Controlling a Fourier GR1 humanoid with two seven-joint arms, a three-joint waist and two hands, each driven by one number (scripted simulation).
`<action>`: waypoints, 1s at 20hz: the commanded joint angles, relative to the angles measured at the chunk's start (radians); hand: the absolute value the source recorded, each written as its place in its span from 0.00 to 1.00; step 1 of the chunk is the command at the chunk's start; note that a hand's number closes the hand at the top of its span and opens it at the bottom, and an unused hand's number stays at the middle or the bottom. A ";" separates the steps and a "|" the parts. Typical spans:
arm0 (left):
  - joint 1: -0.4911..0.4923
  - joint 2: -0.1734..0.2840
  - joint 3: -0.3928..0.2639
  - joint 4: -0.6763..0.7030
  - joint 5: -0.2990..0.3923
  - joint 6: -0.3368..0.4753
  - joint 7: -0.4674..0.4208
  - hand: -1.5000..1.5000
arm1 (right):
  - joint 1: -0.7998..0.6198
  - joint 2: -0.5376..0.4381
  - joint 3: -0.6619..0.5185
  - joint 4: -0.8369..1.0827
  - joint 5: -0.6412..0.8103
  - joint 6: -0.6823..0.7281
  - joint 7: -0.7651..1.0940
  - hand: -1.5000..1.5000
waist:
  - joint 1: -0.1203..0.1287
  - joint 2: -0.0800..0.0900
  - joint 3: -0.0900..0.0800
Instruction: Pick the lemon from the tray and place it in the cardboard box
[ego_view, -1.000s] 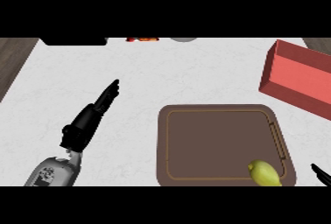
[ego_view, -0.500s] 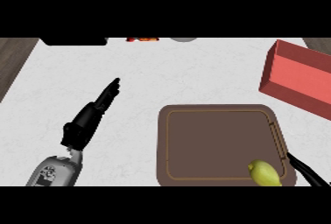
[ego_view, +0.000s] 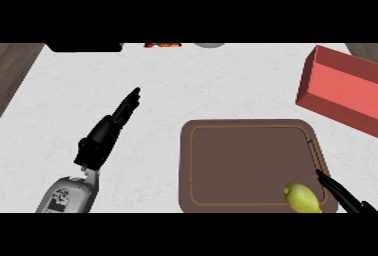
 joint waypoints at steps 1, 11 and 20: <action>-0.029 0.006 0.053 0.007 0.012 -0.035 0.017 0.50 | -0.015 0.022 0.009 0.074 0.068 0.001 -0.038 0.00 | 0.000 0.000 0.000; 0.038 -0.046 0.039 0.033 -0.065 -0.037 -0.072 0.50 | -0.050 0.112 0.055 0.083 0.173 -0.013 0.006 0.00 | 0.001 0.000 0.000; 0.013 -0.083 0.054 0.009 -0.083 -0.051 -0.024 0.50 | -0.112 0.120 0.032 0.118 0.250 -0.016 0.060 0.00 | 0.001 0.000 0.000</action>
